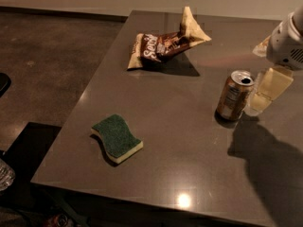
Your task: Move orange can near brown chip bag
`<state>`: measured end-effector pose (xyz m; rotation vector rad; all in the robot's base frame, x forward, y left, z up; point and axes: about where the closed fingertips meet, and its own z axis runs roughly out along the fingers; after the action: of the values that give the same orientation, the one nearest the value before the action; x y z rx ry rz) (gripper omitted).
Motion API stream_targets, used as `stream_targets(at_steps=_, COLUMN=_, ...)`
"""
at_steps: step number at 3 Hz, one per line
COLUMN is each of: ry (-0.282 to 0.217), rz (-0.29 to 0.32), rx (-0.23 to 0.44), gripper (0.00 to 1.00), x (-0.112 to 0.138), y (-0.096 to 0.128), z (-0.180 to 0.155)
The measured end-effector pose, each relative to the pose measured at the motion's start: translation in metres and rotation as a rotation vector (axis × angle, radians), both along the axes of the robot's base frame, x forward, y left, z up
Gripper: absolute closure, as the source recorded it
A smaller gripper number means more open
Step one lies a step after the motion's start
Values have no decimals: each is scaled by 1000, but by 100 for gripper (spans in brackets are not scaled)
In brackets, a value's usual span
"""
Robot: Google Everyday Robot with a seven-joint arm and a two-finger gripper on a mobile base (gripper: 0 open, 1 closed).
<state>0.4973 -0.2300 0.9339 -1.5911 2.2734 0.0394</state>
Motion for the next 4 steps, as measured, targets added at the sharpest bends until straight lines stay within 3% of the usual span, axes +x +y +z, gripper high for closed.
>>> stream_targets(at_steps=2, ry=36, rz=20, rx=34, gripper=0, x=-1, y=12, z=-16)
stream_targets(at_steps=4, ry=53, rz=27, rx=29, gripper=42, x=0, y=15, z=-23)
